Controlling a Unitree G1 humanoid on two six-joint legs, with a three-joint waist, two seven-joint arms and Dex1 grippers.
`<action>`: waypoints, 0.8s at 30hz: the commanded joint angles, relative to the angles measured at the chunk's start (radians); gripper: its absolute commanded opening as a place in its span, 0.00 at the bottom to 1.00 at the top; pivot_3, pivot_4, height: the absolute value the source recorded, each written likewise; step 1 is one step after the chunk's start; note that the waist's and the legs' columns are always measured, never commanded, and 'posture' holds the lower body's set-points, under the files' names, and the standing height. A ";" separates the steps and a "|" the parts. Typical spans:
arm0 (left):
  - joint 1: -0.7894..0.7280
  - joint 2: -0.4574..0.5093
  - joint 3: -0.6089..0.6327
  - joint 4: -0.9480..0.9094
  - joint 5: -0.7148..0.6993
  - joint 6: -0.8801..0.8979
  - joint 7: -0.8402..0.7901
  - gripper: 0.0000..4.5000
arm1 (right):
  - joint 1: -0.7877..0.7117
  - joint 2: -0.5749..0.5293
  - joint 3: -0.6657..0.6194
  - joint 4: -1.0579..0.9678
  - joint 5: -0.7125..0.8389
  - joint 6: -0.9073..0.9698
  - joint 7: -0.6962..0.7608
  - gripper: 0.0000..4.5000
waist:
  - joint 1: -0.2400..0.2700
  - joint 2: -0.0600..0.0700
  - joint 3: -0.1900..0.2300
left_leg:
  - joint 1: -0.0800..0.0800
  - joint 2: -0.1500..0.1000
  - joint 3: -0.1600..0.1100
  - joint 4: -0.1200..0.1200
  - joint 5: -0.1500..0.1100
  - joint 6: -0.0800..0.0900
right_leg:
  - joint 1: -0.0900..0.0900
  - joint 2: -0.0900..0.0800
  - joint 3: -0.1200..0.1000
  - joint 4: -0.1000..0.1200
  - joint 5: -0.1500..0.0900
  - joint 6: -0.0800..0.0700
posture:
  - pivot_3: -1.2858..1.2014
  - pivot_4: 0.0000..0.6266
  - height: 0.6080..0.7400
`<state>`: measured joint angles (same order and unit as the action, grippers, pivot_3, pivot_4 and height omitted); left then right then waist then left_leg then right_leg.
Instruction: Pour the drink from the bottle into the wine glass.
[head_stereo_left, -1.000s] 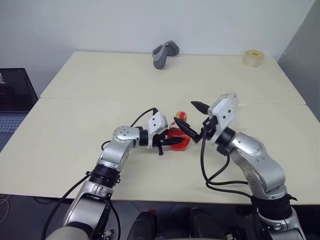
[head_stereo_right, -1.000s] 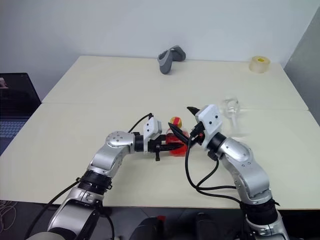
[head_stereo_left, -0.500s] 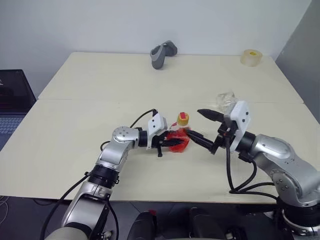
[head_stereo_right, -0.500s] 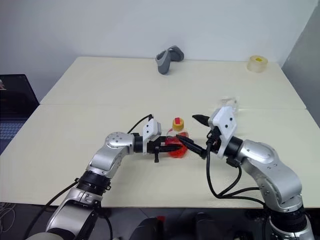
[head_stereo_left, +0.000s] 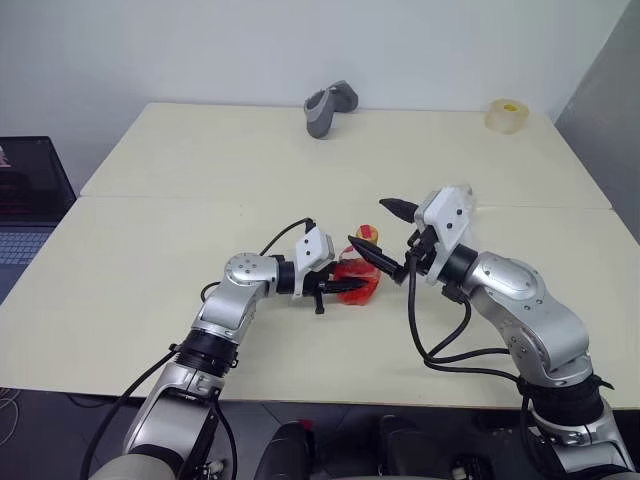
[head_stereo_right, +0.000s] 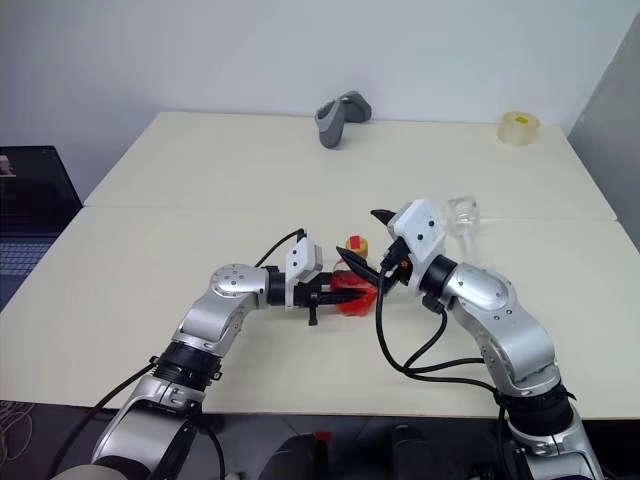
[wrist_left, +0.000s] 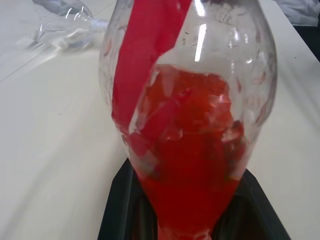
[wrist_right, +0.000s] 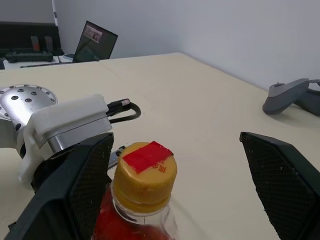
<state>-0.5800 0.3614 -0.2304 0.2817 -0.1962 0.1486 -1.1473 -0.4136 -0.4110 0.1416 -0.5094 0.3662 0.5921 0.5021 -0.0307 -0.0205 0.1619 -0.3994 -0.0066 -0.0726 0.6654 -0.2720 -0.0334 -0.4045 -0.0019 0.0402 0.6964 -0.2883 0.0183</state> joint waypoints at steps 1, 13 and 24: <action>-0.023 -0.002 0.007 -0.017 -0.004 -0.025 -0.003 0.18 | -0.016 0.010 -0.010 -0.027 -0.006 -0.016 -0.009 0.96 | 0.000 0.000 0.000 | 0.000 0.000 0.000 0.000 0.000 0.000 | 0.000 0.000 0.000 0.000 0.000 0.000 | 0.52 0.24 1.00; -0.014 -0.002 0.007 -0.023 -0.002 -0.025 0.000 0.17 | 0.057 -0.124 -0.145 -0.024 0.044 0.024 0.056 0.96 | 0.001 0.000 0.000 | 0.000 0.000 0.000 0.000 0.000 0.000 | 0.000 0.000 0.000 0.000 0.000 0.000 | 0.52 0.24 1.00; -0.009 -0.003 0.007 -0.027 -0.001 -0.023 0.000 0.17 | 0.028 -0.113 -0.102 -0.115 0.126 0.087 0.061 0.96 | -0.002 0.000 0.000 | 0.000 0.000 0.000 0.000 0.000 0.000 | 0.000 0.001 0.000 0.000 0.000 0.000 | 0.52 0.24 1.00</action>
<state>-0.5811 0.3580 -0.2312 0.2864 -0.1880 0.1436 -1.1463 -0.3572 -0.5360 0.0294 -0.5846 0.4871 0.6822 0.5821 -0.0326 -0.0205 0.1619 -0.3992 -0.0063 -0.0725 0.6652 -0.2721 -0.0333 -0.4043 -0.0012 0.0403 0.6966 -0.2883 0.0183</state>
